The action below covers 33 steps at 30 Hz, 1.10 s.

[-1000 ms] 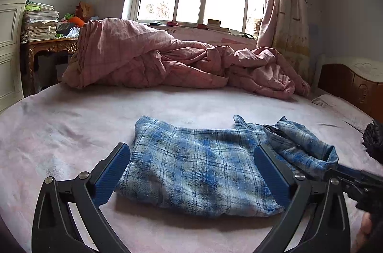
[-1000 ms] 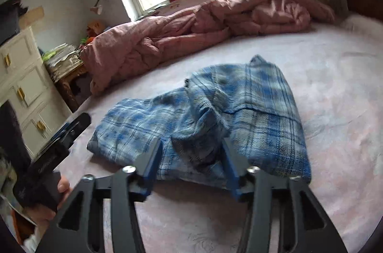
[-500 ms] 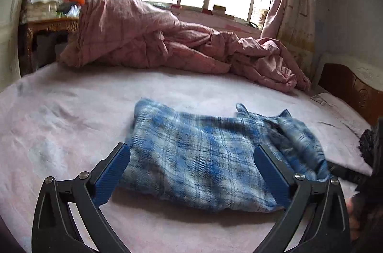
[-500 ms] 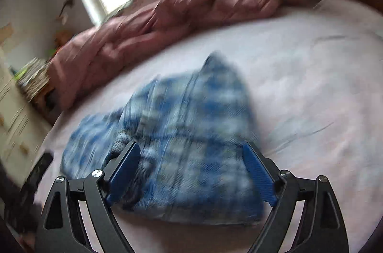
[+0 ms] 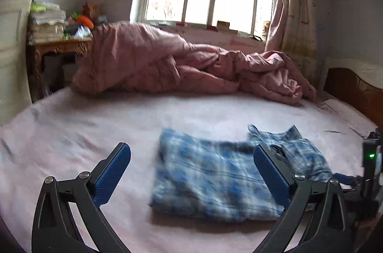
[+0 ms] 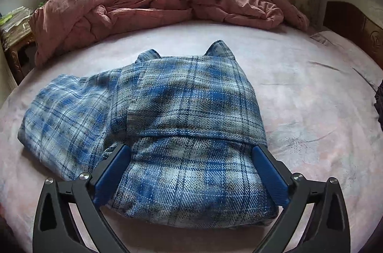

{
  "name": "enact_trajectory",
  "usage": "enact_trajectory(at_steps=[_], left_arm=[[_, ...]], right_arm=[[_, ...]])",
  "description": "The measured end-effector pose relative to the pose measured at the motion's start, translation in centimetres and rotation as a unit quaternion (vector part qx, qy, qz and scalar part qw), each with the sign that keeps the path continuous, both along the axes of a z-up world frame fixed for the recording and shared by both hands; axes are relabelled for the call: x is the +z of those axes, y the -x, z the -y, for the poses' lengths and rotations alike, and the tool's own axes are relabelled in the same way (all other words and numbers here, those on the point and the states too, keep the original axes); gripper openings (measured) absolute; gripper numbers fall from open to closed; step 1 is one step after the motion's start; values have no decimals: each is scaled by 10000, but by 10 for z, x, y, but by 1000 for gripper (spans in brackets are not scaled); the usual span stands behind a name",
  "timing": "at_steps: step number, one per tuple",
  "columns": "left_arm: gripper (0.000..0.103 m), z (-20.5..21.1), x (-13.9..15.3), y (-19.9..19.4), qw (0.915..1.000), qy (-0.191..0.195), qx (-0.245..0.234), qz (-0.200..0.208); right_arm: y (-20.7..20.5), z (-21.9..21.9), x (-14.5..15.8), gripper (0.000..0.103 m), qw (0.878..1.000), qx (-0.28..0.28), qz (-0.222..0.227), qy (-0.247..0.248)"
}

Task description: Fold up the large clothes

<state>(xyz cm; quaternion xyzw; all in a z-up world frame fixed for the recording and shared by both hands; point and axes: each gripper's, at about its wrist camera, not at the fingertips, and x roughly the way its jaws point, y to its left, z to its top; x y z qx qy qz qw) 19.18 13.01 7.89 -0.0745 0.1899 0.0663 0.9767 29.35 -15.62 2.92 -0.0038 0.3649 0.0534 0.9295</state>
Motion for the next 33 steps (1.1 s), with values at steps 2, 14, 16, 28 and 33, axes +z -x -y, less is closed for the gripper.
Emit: enact_trajectory(at_steps=[2, 14, 16, 28, 33], left_arm=[[102, -4, 2, -3, 9996, -257, 51, -83], [94, -38, -59, -56, 9736, 816, -62, -2130], [86, -38, -78, -67, 9612, 1117, -226, -2513], [31, -39, -82, -65, 9636, 1626, -447, -2074], [13, -49, -58, -53, 9627, 2025, -1189, -1342]], right_arm=[[10, 7, 7, 102, 9994, -148, 263, -184], [59, 6, 33, 58, 9832, 1123, 772, -1217], [46, -7, 21, 31, 9827, 1296, 444, -1250], [-13, -31, 2, 16, 9852, 947, -218, -1414], [18, -19, 17, 31, 9883, 973, 111, -1166]])
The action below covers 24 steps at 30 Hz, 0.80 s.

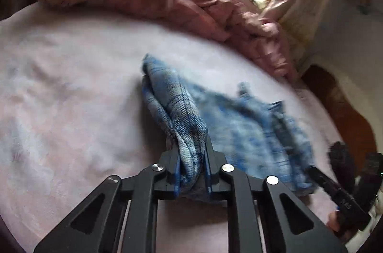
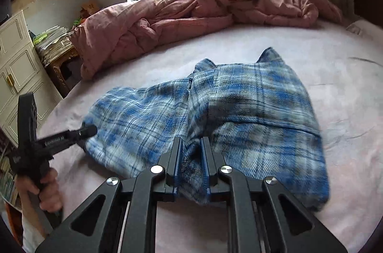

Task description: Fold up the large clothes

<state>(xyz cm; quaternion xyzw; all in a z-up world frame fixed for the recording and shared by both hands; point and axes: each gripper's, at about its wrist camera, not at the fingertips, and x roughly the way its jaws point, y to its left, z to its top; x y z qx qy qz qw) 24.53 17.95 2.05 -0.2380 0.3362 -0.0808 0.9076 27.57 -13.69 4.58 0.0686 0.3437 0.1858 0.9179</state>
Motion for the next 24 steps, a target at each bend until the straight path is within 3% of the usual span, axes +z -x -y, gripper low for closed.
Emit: enact_trajectory(at_steps=[1, 2, 3, 6, 10, 13, 15, 17, 19, 24], left_arm=[[12, 1, 11, 4, 9996, -54, -87, 252], [12, 3, 21, 9, 9986, -144, -152, 486], [12, 7, 30, 14, 9972, -202, -244, 676], [11, 26, 57, 23, 9936, -212, -467, 1010], [11, 79, 95, 27, 9874, -694, -737, 1219], [11, 129, 117, 29, 9797, -945, -1109, 1377], [11, 165, 124, 29, 9732, -1047, -1407, 1489], [11, 199, 122, 22, 9678, -935, -1836, 1450], [11, 233, 104, 5, 9645, -705, -2291, 1113], [11, 293, 42, -7, 9553, -804, -2796, 529]], right_arm=[[7, 9, 5, 40, 9999, -87, 73, -71], [13, 22, 11, 60, 9994, -232, 187, -174], [18, 32, 16, 66, 9986, -359, 300, -258], [27, 72, 30, 66, 9951, -776, 538, -287], [19, 112, 31, 68, 9854, -1580, 552, 298], [7, 143, 12, 69, 9754, -2083, 11, 718], [0, 162, -3, 69, 9749, -2092, -431, 634], [-2, 182, -11, 69, 9754, -2072, -697, 298], [-1, 199, -13, 69, 9728, -2184, -775, 5], [5, 222, -8, 69, 9686, -2389, -664, -191]])
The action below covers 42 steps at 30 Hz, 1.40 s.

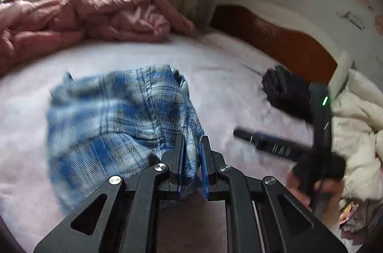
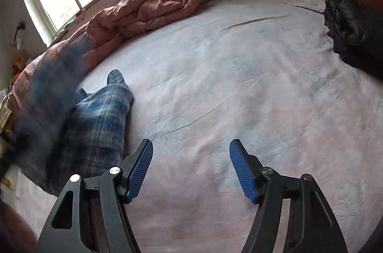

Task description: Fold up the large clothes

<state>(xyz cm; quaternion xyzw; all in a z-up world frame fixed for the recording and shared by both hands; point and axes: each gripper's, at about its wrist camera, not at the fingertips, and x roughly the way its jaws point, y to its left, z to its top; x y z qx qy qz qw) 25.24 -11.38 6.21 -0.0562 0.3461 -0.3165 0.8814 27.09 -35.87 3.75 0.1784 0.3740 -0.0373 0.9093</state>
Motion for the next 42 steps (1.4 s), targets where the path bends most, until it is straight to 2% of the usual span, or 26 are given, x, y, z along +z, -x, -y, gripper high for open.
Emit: enact_trajectory(at_steps=[2, 4, 6, 7, 8, 11, 14, 17, 19, 22, 24, 27, 29, 32, 34, 36, 37, 40, 42], left_arm=[[11, 10, -24, -2, 9995, 19, -189, -237], [12, 9, -31, 4, 9995, 105, -203, -223], [27, 0, -23, 16, 9991, 274, -320, -12], [40, -8, -17, 23, 9985, 371, -385, 75], [49, -16, -10, 32, 9977, 480, -440, 182], [49, -36, 7, 50, 9970, 521, -342, 469], [52, -66, 18, 56, 9948, 236, 304, 945], [56, -90, 14, 38, 9859, -287, 1255, 1067], [56, -104, 0, 16, 9830, -444, 1606, 773], [57, -113, -32, -18, 9906, -253, 1342, -118], [61, -119, -52, -24, 9925, 77, 1184, -301], [61, -132, -55, -29, 9911, 562, 1082, -530], [62, -129, -57, -28, 9914, 555, 1056, -534], [62, -123, -52, -18, 9936, 377, 1019, -316], [62, -119, -49, -8, 9948, 266, 970, -175], [62, -117, -49, -6, 9953, 254, 929, -130], [63, -117, -48, -4, 9953, 264, 921, -112], [67, -117, -45, 5, 9961, 287, 834, 56], [73, -114, -39, 15, 9962, 335, 726, 333]], right_arm=[[3, 2, 6, 69, 9996, -162, 139, 158], [2, 1, 9, 69, 9993, -199, 241, 193], [3, 0, 11, 69, 9994, -115, 320, 72], [4, 0, 10, 69, 9994, -77, 338, -3], [4, -1, 10, 69, 9993, -38, 367, -81], [7, -5, 12, 69, 9984, 83, 513, -243], [12, -16, 19, 69, 9960, 263, 815, -244], [17, -31, 27, 69, 9917, 623, 1110, -185], [18, -42, 33, 69, 9870, 988, 1237, -287], [18, -59, 38, 69, 9792, 1449, 1349, -451], [19, -70, 36, 69, 9773, 1611, 1294, -466], [12, -79, 24, 69, 9757, 1779, 1129, -595], [1, -84, 19, 69, 9762, 1789, 1032, -661], [-14, -92, 16, 62, 9721, 1937, 1058, -792], [-25, -102, 12, 48, 9708, 2090, 929, -727], [-29, -110, 7, 13, 9749, 1999, 847, -491], [-27, -108, 8, 6, 9760, 1888, 970, -477], [-12, -95, 19, 3, 9707, 1679, 1547, -746], [1, -90, 32, 3, 9636, 1691, 1939, -730]])
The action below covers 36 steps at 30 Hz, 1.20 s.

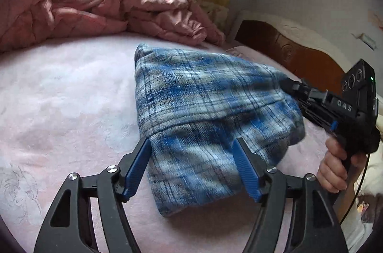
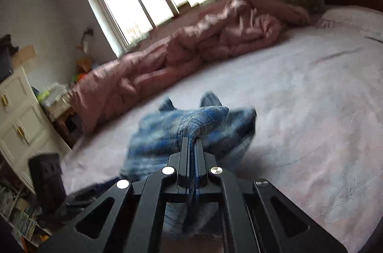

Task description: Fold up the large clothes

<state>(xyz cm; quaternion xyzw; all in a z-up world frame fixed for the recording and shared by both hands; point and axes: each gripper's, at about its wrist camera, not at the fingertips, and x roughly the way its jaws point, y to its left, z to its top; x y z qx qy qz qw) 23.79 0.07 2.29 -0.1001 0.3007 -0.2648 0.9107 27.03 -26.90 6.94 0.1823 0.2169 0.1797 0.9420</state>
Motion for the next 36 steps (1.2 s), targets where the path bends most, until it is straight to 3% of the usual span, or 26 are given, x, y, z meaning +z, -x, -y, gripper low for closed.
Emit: enact_trajectory(at_steps=[2, 3, 6, 8, 10, 13, 15, 17, 20, 25, 26, 27, 29, 32, 35, 36], left_arm=[[95, 3, 5, 11, 9995, 1, -159, 263], [101, 9, 6, 12, 9992, -92, -236, 313], [103, 30, -8, -2, 9964, -834, -41, -145], [100, 34, -19, -12, 9930, -1064, 72, -504], [97, 27, -15, -9, 9963, -751, -14, -425], [98, 10, 1, 10, 9998, -143, -66, 148], [99, 4, 6, 16, 9994, 114, -115, 322], [99, 6, 5, 13, 9996, 47, -57, 269], [99, 12, -2, 1, 9998, -167, 46, -53], [99, 8, -10, -5, 9995, -19, 56, -325], [99, 9, -9, -4, 9995, -53, 52, -302], [99, 12, -10, -5, 9995, -124, 50, -291], [99, 14, -10, -4, 9994, -235, 76, -250], [99, 15, -12, -7, 9990, -300, 102, -317], [99, 19, -13, -7, 9983, -452, 176, -334], [99, 19, -11, -3, 9983, -486, 215, -225]], right_arm=[[5, -1, 5, 3, 9992, -250, 106, 286], [4, -3, 5, 3, 9977, -445, 119, 493], [-9, -8, -7, 3, 9908, -800, -155, 1083], [-18, -3, -21, 3, 9903, -791, -527, 1012], [-14, 1, -24, 3, 9927, -708, -598, 775], [-2, -7, -17, 3, 9858, -978, -335, 1322], [-2, -9, -21, 3, 9788, -1162, -419, 1634], [-3, 1, -25, 3, 9833, -1074, -606, 1337], [11, 11, -15, 3, 9922, -861, -348, 834], [30, -4, 2, 4, 9994, 175, -12, 309], [29, -9, 2, 11, 9990, 344, -68, 294], [26, -16, -2, 28, 9981, 510, -219, 253], [24, -21, -10, 49, 9981, 463, -394, 130], [23, -25, -19, 52, 9975, 243, -647, 160], [10, -29, -37, 57, 9863, -291, -1423, 779], [7, -26, -42, 58, 9840, -271, -1603, 731]])
